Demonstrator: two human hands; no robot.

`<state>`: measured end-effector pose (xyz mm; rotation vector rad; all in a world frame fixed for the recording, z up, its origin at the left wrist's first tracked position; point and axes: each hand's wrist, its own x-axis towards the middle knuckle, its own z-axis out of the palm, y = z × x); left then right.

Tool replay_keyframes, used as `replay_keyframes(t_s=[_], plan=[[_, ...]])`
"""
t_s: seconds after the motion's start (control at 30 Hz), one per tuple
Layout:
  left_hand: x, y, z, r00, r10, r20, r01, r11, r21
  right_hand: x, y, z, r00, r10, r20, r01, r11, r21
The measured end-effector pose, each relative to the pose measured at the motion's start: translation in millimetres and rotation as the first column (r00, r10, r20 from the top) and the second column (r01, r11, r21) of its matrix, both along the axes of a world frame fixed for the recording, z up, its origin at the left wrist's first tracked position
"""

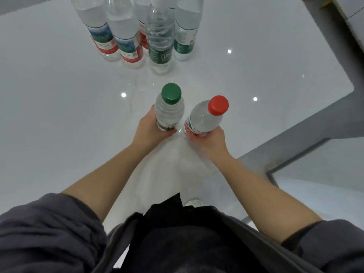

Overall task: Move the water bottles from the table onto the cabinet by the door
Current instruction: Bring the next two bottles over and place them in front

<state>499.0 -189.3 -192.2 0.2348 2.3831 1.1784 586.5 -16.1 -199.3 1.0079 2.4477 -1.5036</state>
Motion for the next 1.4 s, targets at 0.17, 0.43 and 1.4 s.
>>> replay_keyframes(t_s=[0.17, 0.43, 1.4], plan=[[51.2, 37.5, 3.1, 0.987, -0.158, 0.007, 0.158, 0.987, -0.008, 78.6, 30.2, -0.1, 0.995, -0.101, -0.004, 0.101, 0.995, -0.023], [170.5, 114.7, 8.5, 0.914, -0.404, 0.048, 0.398, 0.912, 0.102, 247.2, 69.3, 14.2, 0.893, -0.444, -0.072, 0.441, 0.896, -0.054], [239.5, 443.5, 377.9, 0.575, -0.638, -0.512, 0.804, 0.326, 0.497, 369.4, 265.9, 375.3, 0.207, -0.594, -0.777, 0.949, 0.315, 0.011]])
